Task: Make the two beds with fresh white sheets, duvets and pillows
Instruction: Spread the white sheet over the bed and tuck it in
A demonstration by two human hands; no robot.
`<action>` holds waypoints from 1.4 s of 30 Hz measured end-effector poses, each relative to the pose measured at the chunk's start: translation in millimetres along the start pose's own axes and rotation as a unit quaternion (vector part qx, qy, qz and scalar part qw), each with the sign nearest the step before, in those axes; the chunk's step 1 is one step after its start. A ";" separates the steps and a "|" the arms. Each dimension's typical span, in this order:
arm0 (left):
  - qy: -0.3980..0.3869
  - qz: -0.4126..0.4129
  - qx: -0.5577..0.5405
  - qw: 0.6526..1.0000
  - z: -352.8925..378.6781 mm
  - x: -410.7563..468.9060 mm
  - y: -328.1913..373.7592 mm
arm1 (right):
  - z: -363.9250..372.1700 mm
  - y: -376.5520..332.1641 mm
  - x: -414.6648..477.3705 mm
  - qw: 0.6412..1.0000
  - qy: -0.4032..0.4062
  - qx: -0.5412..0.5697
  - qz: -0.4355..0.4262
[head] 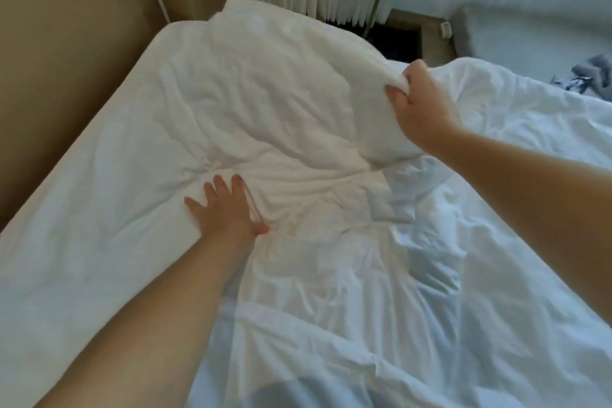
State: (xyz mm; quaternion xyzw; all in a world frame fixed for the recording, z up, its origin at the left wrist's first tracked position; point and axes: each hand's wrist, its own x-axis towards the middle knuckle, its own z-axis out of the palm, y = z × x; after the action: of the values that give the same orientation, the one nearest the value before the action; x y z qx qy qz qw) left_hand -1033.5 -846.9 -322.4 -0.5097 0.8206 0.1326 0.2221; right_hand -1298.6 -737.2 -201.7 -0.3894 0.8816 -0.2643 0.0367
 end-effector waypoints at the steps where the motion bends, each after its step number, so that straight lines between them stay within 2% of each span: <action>1: 0.058 0.016 -0.013 0.998 -6.3 -13.7 6.7 | -8.8 2.8 -17.6 0.999 -0.027 -0.015 -0.019; 4: 0.243 0.115 -0.046 0.962 -44.3 -55.7 27.7 | -31.5 3.4 -68.6 0.992 -0.096 -0.061 -0.059; 6: 0.313 0.197 -0.030 0.929 -79.9 -73.7 47.3 | -42.1 -4.6 -98.5 0.981 -0.123 -0.105 -0.105; 9: 0.299 0.304 0.125 0.896 -121.8 -104.0 76.8 | -58.3 -26.5 -140.7 0.957 -0.121 -0.179 -0.191; 12: 0.234 0.394 0.321 0.829 -140.3 -143.0 69.7 | -84.3 -44.7 -186.0 0.943 -0.130 -0.199 -0.235; 14: 0.203 0.428 0.371 0.799 -141.5 -173.6 48.3 | -100.8 -44.6 -217.7 0.936 -0.148 -0.201 -0.250; 16: 0.171 0.429 0.385 0.800 -136.9 -205.3 28.7 | -112.2 -38.6 -245.8 0.934 -0.164 -0.205 -0.243; 18: 0.140 0.414 0.377 0.817 -122.9 -236.8 12.4 | -116.5 -36.4 -271.3 0.936 -0.177 -0.206 -0.226; 23: 0.181 0.358 0.404 0.822 -111.9 -304.6 -47.0 | -116.6 -80.4 -333.9 0.946 -0.182 -0.122 -0.241; 25: 0.162 0.317 0.399 0.845 -114.5 -333.6 -77.4 | -117.1 -108.1 -357.7 0.943 -0.193 -0.075 -0.260; 28: 0.095 0.268 0.386 0.878 -90.3 -372.2 -122.8 | -101.4 -139.2 -399.9 0.926 -0.252 -0.031 -0.281; 31: 0.057 0.256 0.370 0.891 -27.2 -396.0 -158.7 | -57.5 -141.9 -443.0 0.898 -0.322 -0.069 -0.291; 34: 0.039 0.240 0.355 0.903 35.3 -398.3 -182.7 | -22.2 -126.9 -473.9 0.868 -0.368 -0.192 -0.272; 35: 0.050 0.239 0.366 0.898 52.0 -397.0 -190.1 | -15.8 -122.7 -481.6 0.868 -0.371 -0.208 -0.258; 37: 0.161 0.273 0.390 0.864 70.3 -395.9 -199.4 | -6.3 -115.7 -495.5 0.871 -0.358 -0.238 -0.237; 39: 0.208 0.243 0.458 0.829 76.0 -398.7 -205.0 | 2.6 -109.8 -507.6 0.861 -0.319 -0.304 -0.254; 42: 0.215 0.210 0.610 0.733 68.4 -397.8 -209.6 | 4.4 -109.9 -519.5 0.845 -0.322 -0.341 -0.256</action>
State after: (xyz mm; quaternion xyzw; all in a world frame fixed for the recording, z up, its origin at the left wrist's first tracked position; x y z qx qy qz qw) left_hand -678.3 -600.6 -181.1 -0.0942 0.8371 -0.4664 0.2699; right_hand -863.4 -433.6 -224.4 -0.6528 0.7234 0.1933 0.1146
